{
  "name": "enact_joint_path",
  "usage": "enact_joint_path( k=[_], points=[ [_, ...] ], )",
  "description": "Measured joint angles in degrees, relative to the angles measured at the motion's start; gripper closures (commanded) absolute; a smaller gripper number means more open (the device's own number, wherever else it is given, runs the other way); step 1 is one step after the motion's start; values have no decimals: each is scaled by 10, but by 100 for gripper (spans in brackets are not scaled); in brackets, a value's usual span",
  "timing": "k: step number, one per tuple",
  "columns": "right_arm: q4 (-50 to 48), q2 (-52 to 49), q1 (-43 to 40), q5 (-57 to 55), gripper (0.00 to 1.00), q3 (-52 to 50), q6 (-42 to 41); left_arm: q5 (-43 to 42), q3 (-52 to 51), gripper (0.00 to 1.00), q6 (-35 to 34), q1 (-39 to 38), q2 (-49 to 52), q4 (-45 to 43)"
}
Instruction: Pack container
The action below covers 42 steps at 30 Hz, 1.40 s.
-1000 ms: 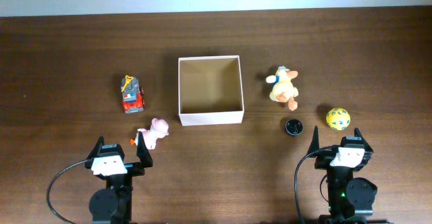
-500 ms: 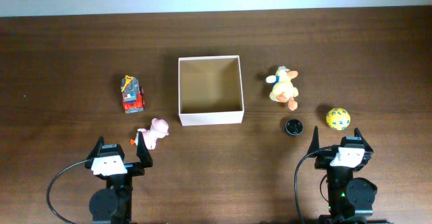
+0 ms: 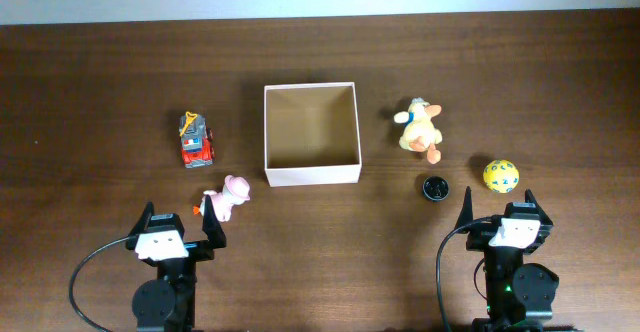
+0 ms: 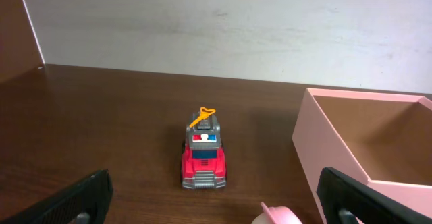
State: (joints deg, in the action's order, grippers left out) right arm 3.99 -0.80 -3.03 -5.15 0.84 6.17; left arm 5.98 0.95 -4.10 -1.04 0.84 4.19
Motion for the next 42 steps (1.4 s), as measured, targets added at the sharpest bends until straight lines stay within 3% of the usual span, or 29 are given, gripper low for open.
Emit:
enact_joint_path(
  k=[37, 42],
  points=[
    [0, 0, 0, 0, 1, 0, 0, 0, 0, 1, 0, 0, 0, 0],
    [-85, 0, 0, -14, 1, -3, 21, 0, 0, 1, 0, 0, 0, 0]
  ],
)
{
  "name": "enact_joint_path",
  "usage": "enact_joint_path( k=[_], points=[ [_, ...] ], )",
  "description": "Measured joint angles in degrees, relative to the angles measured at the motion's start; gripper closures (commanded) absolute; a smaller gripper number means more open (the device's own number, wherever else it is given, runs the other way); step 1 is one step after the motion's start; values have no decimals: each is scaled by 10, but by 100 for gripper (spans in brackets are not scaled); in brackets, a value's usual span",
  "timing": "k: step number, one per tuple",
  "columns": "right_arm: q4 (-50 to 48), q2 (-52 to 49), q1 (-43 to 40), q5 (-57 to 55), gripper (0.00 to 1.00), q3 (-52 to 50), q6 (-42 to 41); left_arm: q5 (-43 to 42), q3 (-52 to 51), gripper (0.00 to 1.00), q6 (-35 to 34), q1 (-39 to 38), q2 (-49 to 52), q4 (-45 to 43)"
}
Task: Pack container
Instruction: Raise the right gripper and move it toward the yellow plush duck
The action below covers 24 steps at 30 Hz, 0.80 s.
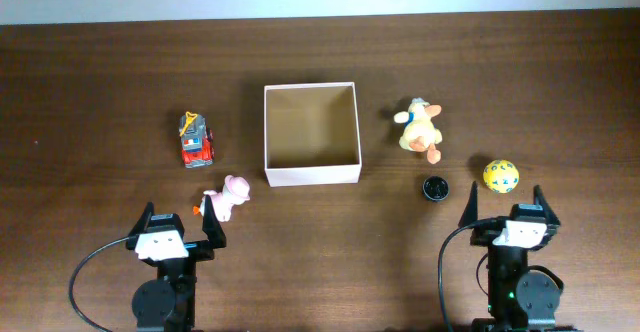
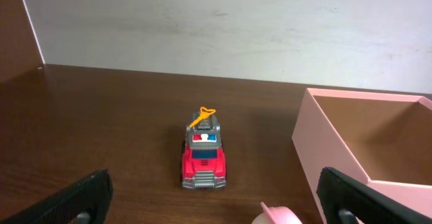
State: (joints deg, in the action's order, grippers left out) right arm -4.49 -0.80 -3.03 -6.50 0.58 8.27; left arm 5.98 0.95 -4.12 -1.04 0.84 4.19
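An open pink-white cardboard box stands mid-table, nothing visible inside. Left of it is a red fire truck, and nearer me a small pink plush. On the box's right lie a yellow duck plush, a small black round cap and a yellow ball. My left gripper is open at the near edge, the pink plush just beyond its right finger. The left wrist view shows the truck, the box wall and the plush's tip between spread fingers. My right gripper is open below the ball.
The dark wooden table runs to a pale wall along the far edge. Both arm bases and their cables sit at the near edge.
The right gripper has shifted a little to the right, with its fingers spread wider. The left gripper and all the toys are where they were.
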Motion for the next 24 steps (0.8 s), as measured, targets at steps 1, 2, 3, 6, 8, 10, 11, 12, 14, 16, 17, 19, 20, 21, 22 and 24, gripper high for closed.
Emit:
enact_joint_path(
  k=[1, 2, 3, 6, 8, 10, 11, 12, 14, 16, 17, 19, 20, 21, 22, 24],
  points=[
    [-24, 0, 0, -2, 1, 0, 5, 0, 0, 1, 0, 0, 0, 0],
    [-43, 0, 0, -3, 1, 0, 8, 0, 0, 1, 0, 0, 0, 0],
    [-63, 0, 0, -4, 1, 0, 10, 0, 0, 1, 0, 0, 0, 0],
    [-110, 0, 0, -1, 1, 0, 14, 0, 0, 1, 0, 0, 0, 1],
    [-139, 0, 0, 7, 1, 0, 14, 0, 0, 1, 0, 0, 0, 1],
    [-166, 0, 0, 9, 1, 0, 16, 0, 0, 1, 0, 0, 0, 1],
    [-174, 0, 0, 9, 1, 0, 16, 0, 0, 1, 0, 0, 0, 1],
    [-183, 0, 0, 7, 1, 0, 17, 0, 0, 1, 0, 0, 0, 1],
    [-202, 0, 0, 5, 1, 0, 16, 0, 0, 1, 0, 0, 0, 1],
    [-205, 0, 0, 3, 1, 0, 6, 0, 0, 1, 0, 0, 0, 1],
    [-204, 0, 0, 0, 1, 0, -7, 0, 0, 1, 0, 0, 0, 1],
    [-199, 0, 0, -7, 1, 0, -41, 0, 0, 1, 0, 0, 0, 1],
    [-192, -1, 0, -11, 1, 1, -55, 0, 0, 1, 0, 0, 0, 1],
    [-177, -4, 0, -14, 1, 3, -70, 0, 0, 1, 0, 0, 0, 1],
    [-157, -14, 0, -16, 1, 9, -83, 0, 0, 1, 0, 0, 0, 1],
    [-130, -45, 0, -21, 1, 31, -100, 0, 0, 1, 0, 0, 0, 1]
  ],
)
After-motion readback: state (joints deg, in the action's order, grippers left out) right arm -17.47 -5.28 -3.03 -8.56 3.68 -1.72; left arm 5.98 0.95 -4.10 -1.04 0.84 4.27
